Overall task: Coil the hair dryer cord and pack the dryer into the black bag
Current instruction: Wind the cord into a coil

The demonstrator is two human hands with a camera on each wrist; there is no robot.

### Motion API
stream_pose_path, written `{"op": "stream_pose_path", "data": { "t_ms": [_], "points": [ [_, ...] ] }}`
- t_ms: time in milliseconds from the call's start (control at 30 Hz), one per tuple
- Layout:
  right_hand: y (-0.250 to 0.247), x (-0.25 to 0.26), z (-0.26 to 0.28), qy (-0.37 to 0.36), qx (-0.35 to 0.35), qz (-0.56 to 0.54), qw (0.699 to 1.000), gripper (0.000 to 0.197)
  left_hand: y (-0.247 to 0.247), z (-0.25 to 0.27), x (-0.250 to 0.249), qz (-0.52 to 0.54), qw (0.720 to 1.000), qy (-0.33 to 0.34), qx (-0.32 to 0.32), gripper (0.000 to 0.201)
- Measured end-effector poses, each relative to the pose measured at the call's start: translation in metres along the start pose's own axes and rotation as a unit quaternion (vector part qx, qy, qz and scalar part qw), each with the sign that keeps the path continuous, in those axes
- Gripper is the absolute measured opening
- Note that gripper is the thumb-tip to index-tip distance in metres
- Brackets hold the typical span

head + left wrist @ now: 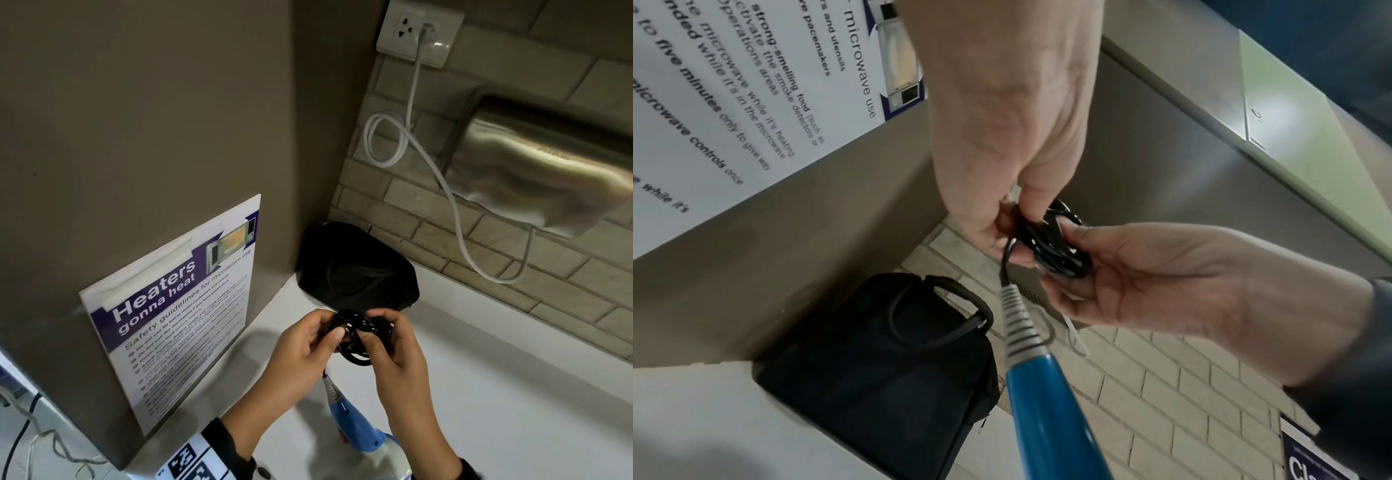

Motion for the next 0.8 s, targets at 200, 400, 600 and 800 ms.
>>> {"op": "stream_pose_path", "data": {
  "t_ms": [200,400,600,800],
  "points": [
    [-0.003,0.000,-0.002,0.002,0.030,-0.001,1.000,0.019,0.001,0.000,-0.001,0.014,1.000,0.006,-0.004,0.013],
    [-0.006,-0.008,-0.005,0.067,-0.005,-0.111,0.991,0.022,0.007,0.001,-0.002,-0.029,0.998,0.030,0.039,0.020],
    [-0.002,-0.006,-0.003,0.077,-0.039,-0.149,0.985,0.025,0.008,0.001,-0.001,-0.036,0.997,0.030,0.057,0.023],
    [0.003,-0.011,-0.004,0.104,0.023,-0.128,0.986,0.024,-0.001,0.003,0.000,-0.061,0.996,0.036,0.051,0.026]
  ]
}}
Point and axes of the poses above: each hand's wrist, its own z-axis away from the middle knuckle, its own y-axis out of the palm, x = y × z, the point moved 4 cm from there along -z, towards the middle knuckle, and after that the axes turned 13 degrees about z, right-handed, at the moved point
